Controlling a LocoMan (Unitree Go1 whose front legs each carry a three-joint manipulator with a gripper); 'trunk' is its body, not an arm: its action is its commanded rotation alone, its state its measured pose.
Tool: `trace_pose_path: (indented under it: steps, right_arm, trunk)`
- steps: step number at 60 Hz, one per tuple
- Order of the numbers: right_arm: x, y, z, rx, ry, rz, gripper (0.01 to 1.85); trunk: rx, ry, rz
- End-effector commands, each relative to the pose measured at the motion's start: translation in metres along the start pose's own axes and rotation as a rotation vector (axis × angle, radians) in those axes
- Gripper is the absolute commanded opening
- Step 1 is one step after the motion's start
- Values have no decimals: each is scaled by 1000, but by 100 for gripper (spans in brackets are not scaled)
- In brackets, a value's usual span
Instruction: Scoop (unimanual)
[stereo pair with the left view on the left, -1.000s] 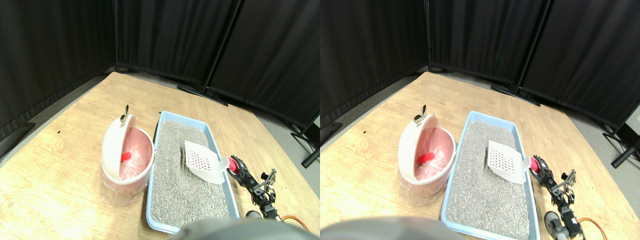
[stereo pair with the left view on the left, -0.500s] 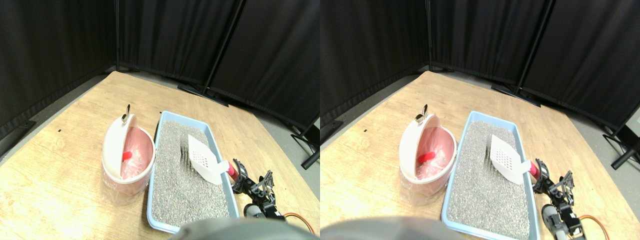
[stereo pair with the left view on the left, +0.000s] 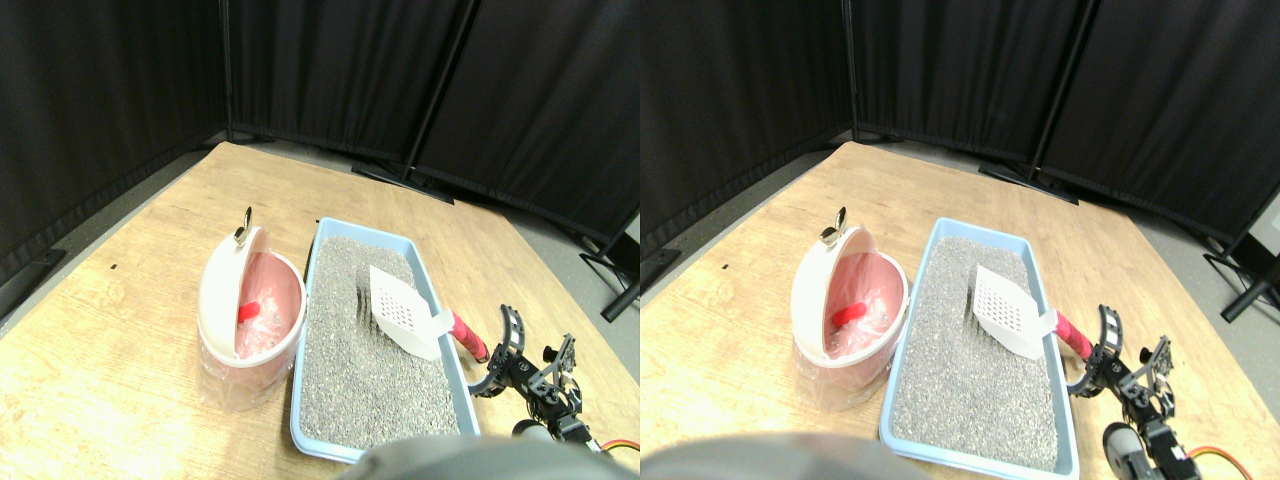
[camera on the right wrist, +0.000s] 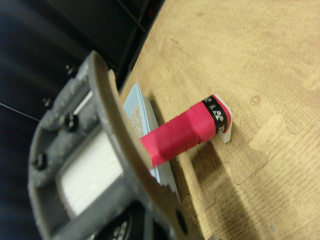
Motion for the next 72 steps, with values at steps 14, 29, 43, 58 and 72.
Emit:
trace_pose_path:
  steps: [14,29,43,58,72]
  right_arm:
    - [-17,0,17,-100,-317,134,16]
    - [-33,-10,20,-127,-417,142,5]
    - [-46,-14,21,-208,-464,132,5]
    - [-55,-12,15,-242,-441,101,5]
    - [-56,-6,-3,-218,-385,117,5]
  trunk:
    - [31,7,-54]
    - [65,10,-100]
    - [90,20,-136]
    - [98,33,-153]
    - [93,41,-154]
